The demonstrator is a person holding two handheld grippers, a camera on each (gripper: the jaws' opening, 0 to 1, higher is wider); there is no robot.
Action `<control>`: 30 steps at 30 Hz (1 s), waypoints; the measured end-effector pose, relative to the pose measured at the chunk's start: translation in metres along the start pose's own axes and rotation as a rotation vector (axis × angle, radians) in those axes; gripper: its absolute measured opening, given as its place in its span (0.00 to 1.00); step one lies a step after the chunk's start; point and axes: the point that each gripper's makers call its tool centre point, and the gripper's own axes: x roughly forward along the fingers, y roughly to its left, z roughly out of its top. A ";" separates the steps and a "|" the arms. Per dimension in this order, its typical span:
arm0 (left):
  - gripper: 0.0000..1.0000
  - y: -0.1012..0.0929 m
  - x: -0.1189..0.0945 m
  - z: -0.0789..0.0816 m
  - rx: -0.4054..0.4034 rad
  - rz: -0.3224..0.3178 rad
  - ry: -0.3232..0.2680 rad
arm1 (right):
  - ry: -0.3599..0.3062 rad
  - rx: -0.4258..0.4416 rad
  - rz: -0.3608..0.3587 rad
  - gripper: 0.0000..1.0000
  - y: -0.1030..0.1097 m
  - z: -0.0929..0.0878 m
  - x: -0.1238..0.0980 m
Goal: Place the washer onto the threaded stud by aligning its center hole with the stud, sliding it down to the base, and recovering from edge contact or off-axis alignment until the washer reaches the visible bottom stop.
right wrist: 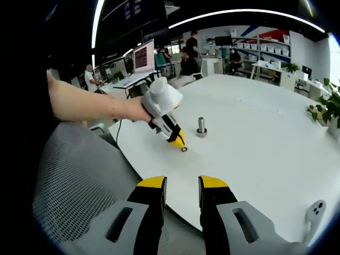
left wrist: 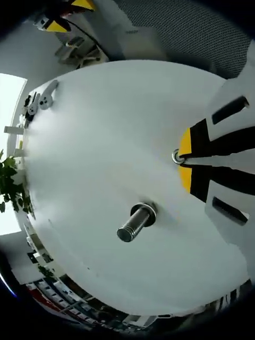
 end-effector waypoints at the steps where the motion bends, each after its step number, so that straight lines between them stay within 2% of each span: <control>1: 0.02 0.000 0.001 -0.001 0.005 0.002 0.009 | 0.000 0.000 0.000 0.26 0.000 0.000 0.000; 7: 0.04 0.003 0.005 -0.003 0.013 0.004 0.024 | 0.000 0.002 -0.005 0.26 -0.001 0.000 0.000; 16: 0.02 0.003 0.007 -0.002 0.081 0.025 0.046 | 0.002 0.002 -0.001 0.26 -0.001 -0.001 0.000; 25: 0.00 0.000 0.006 -0.003 0.087 0.052 0.025 | 0.002 0.000 0.000 0.26 -0.001 -0.001 0.001; 30: 0.00 -0.006 -0.005 -0.003 0.089 0.056 0.009 | 0.005 0.000 0.001 0.26 -0.002 -0.003 0.001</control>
